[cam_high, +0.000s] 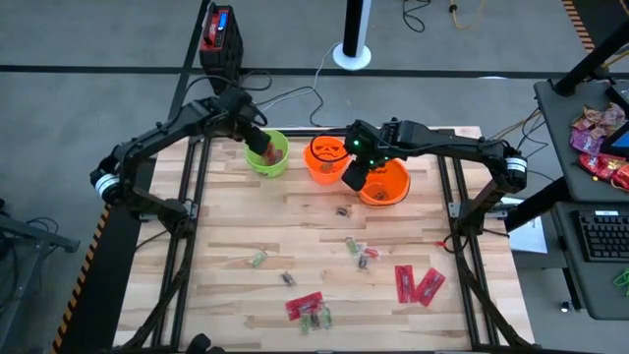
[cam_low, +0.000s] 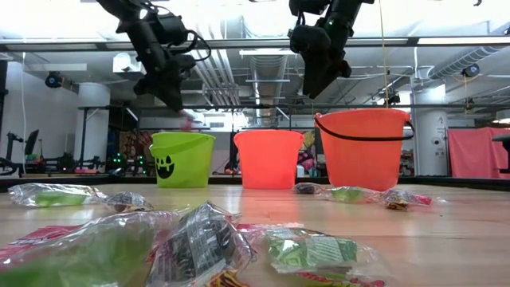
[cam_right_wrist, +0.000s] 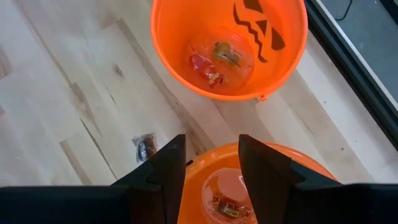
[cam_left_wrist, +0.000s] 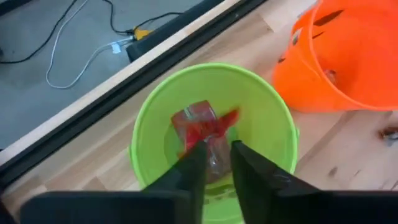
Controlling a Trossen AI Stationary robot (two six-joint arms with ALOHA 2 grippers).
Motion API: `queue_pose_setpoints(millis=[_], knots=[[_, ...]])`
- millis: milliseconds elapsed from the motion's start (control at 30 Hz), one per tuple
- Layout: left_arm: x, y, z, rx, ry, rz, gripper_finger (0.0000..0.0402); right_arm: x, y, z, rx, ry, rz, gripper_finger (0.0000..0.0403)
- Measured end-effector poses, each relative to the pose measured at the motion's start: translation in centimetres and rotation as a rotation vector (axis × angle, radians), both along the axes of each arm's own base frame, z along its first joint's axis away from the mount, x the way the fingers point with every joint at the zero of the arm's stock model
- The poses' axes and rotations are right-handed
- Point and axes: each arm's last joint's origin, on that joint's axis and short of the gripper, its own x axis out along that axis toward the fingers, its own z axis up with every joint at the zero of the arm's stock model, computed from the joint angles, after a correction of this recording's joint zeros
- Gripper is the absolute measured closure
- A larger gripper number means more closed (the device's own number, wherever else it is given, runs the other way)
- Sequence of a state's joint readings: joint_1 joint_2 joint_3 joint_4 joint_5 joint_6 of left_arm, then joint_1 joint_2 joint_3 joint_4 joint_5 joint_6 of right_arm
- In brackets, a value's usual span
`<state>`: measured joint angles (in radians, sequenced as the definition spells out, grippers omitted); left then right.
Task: Sort candy by brand, put in halloween buckets
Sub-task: Put the red candy into the green bucket, then put the green gummy into the left orange bucket
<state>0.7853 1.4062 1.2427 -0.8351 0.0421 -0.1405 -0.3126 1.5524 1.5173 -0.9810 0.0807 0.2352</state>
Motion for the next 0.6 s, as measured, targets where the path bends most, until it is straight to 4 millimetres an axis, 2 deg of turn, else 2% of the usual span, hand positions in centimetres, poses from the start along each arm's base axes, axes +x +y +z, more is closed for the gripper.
queue_pose_setpoints(millis=[100,233,333,433,600], knots=[[-0.4,-0.4,-0.1,-0.040,0.023,0.006,0.0300,0.0,0.0,0.0,0.000,0.000,-0.001,0.0264],[-1.5,-3.5,1.0,-0.165,0.071,-0.095,0.0272,0.0,0.0,0.0,0.009,-0.004,-0.018,0.0264],[-2.4,-7.5,1.1,-0.240,0.129,-0.194,0.0267,0.0,0.0,0.0,0.012,-0.006,-0.022,0.0264],[-3.1,-12.1,0.5,-0.267,0.103,-0.313,0.0267,0.0,0.0,0.0,0.012,-0.006,-0.023,0.0264],[-3.9,-19.3,-2.8,-0.284,-0.035,-0.429,0.0267,0.1,0.0,0.1,0.018,-0.019,-0.041,0.0264]])
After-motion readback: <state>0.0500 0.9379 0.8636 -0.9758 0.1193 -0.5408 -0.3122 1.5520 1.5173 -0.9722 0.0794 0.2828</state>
